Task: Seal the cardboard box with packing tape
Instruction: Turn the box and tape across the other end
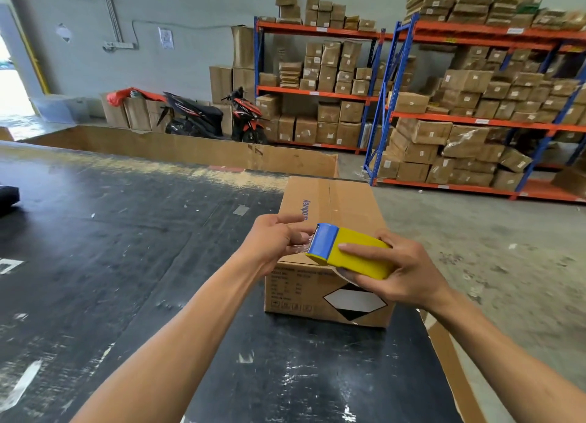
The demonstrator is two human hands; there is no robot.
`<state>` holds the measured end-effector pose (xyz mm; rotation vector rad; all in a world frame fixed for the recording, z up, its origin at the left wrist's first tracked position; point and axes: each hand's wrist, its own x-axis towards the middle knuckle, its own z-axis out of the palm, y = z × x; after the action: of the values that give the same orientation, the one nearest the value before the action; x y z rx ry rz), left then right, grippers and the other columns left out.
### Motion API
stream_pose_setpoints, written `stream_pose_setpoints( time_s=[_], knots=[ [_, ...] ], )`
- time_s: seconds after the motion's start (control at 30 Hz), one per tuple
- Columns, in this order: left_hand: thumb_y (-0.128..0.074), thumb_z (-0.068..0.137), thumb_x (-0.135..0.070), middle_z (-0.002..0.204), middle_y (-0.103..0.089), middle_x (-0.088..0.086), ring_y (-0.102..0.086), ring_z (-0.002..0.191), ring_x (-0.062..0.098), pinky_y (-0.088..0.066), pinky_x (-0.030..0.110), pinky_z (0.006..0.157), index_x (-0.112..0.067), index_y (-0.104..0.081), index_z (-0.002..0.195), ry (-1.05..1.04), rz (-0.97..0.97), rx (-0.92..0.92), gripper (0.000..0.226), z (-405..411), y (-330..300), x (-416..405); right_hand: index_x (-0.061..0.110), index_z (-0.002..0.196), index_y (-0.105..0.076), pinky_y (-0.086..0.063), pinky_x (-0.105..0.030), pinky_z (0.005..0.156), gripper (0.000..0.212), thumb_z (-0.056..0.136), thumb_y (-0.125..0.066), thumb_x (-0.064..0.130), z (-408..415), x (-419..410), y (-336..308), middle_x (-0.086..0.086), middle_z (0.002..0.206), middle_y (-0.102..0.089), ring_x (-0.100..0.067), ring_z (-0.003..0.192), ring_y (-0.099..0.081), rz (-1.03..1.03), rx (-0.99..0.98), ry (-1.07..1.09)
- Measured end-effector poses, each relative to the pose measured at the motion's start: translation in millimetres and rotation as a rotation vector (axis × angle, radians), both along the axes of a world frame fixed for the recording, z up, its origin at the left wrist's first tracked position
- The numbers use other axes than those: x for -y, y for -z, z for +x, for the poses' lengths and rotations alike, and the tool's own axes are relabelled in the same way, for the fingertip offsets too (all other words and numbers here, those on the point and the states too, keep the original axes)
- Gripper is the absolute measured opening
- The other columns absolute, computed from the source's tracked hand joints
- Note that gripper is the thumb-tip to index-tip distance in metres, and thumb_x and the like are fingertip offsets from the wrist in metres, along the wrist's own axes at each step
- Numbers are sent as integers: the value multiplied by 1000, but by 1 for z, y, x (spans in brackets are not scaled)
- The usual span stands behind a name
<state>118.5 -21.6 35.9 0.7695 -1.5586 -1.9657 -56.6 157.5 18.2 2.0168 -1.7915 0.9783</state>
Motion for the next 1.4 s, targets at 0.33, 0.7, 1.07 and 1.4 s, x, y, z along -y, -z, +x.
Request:
stream_pose_setpoints(
  time_s=[0.33,0.7,1.07,1.4],
  knots=[
    [-58,95,-2,130,-66,4,-62,118,9,-47,25,103,-8,-43,146,-204,-546,241,54,14,59,3,55,122,-65,-24,-12,51,46,77,-61,63,-22,-8,-7,9,80,-56,-6,60,-46,329,-198,105],
    [-51,90,10,142,-55,13,-49,135,19,-31,45,118,-1,-41,146,-266,-657,331,58,1,89,6,54,115,-69,-8,-17,48,46,69,-73,54,0,27,-9,8,68,-41,-17,54,-51,471,-381,179],
    [-61,93,1,111,-63,-11,-60,83,-7,-43,3,72,-16,-27,155,-330,-680,321,73,6,94,22,55,119,-66,-27,-26,53,45,73,-62,57,8,37,-9,8,71,-38,-16,58,-39,520,-387,224],
    [-37,104,-25,160,-28,13,-24,149,26,-13,41,123,-8,-35,151,-70,-1468,354,50,-6,84,50,63,125,-56,-27,-28,54,45,81,-62,58,6,42,-11,9,75,-38,-14,69,-41,576,-379,240]
  ],
)
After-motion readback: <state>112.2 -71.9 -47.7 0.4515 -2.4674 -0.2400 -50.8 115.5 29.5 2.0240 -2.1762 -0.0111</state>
